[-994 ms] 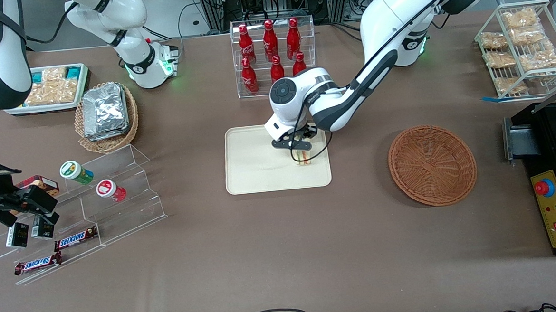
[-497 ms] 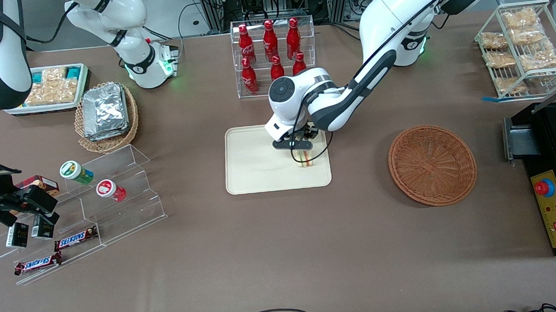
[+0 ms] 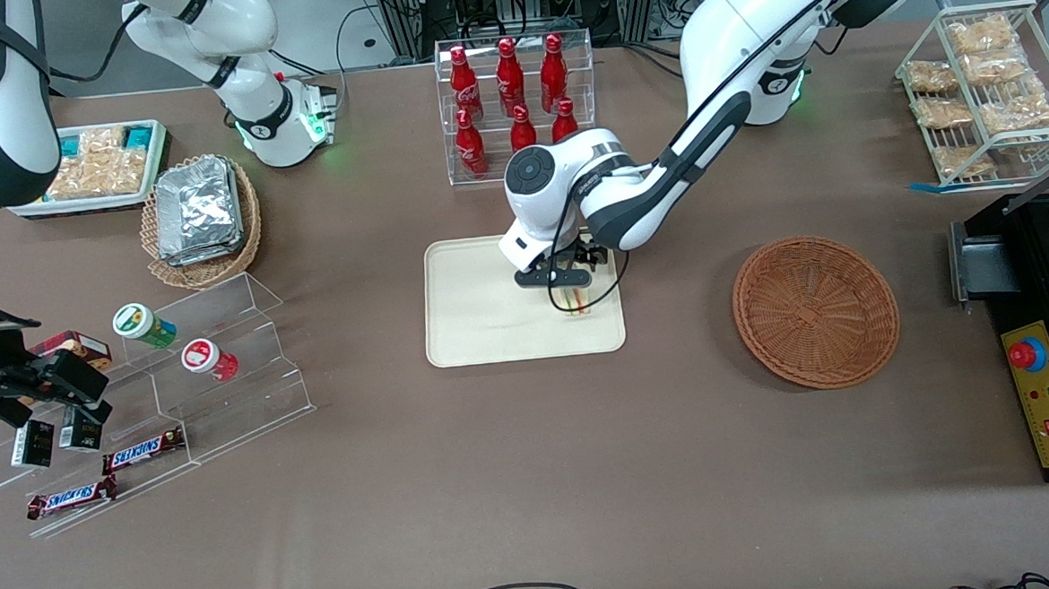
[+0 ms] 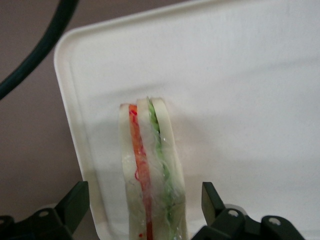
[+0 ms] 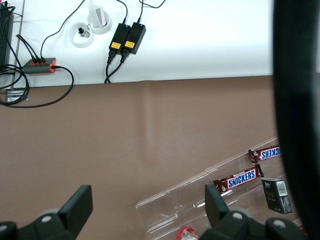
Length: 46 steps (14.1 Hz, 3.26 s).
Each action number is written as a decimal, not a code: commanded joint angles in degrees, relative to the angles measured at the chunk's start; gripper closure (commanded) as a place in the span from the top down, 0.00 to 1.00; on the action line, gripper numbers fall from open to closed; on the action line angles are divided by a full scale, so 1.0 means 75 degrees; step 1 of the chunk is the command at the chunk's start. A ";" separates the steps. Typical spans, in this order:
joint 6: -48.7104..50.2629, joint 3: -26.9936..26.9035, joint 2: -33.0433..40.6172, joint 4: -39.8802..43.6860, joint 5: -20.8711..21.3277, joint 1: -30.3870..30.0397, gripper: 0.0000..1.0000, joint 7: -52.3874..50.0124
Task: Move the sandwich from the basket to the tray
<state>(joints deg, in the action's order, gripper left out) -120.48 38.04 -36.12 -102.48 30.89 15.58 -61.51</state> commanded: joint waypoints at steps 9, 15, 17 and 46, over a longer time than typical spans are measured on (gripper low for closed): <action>0.1367 -0.0044 0.0398 0.1358 -0.0626 -0.0494 0.99 -0.0118; 0.2235 -0.0033 0.0936 0.1805 -0.0755 -0.1325 0.99 -0.0060; 0.2540 -0.0033 0.1229 0.1817 -0.0768 -0.1817 0.99 0.0046; 0.4978 -0.3396 0.4582 0.1770 -0.3861 -0.3143 1.00 0.8261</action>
